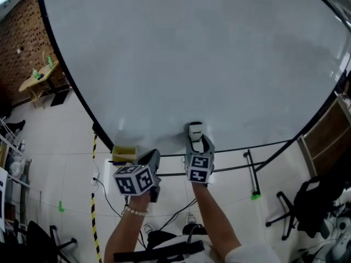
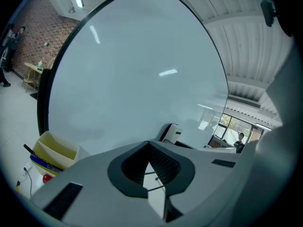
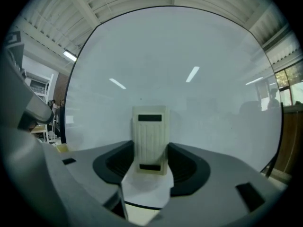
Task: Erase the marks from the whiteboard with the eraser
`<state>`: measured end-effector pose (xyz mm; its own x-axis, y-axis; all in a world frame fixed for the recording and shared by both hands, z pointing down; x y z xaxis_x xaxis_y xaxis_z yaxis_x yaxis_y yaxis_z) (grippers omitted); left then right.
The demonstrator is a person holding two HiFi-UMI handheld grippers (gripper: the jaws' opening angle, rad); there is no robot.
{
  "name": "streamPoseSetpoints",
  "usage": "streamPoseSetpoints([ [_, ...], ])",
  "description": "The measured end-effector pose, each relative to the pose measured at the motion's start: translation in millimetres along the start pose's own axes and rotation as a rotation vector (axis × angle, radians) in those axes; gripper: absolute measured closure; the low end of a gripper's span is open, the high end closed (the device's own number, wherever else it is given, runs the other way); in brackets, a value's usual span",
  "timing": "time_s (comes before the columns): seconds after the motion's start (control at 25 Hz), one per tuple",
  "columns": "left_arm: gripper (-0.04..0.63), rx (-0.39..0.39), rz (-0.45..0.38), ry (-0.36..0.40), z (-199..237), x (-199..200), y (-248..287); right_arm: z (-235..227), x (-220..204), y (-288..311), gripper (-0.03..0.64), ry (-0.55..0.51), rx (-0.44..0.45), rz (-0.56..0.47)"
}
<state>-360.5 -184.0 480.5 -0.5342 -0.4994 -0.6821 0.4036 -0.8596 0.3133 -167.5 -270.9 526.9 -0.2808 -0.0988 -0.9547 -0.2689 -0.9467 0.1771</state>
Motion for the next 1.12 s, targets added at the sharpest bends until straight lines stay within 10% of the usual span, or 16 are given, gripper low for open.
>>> streamPoseSetpoints([
  [1.12, 0.607, -0.130, 0.111, 0.042, -184.3, -122.4, 165.0, -265.1, -72.8, -32.4, 0.370, 0.013, -0.027, -0.035],
])
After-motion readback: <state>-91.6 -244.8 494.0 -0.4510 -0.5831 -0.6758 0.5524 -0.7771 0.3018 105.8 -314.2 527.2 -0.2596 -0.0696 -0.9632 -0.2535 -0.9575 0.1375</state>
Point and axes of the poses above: the fingertips, and each gripper's own axes: y forward along the fingers, z to its left, x out of its top, the point moved 8 cm from there along -y, backward along the fingers, and after that the axes turned 14 degrees about -y, right-handed, at the moved point
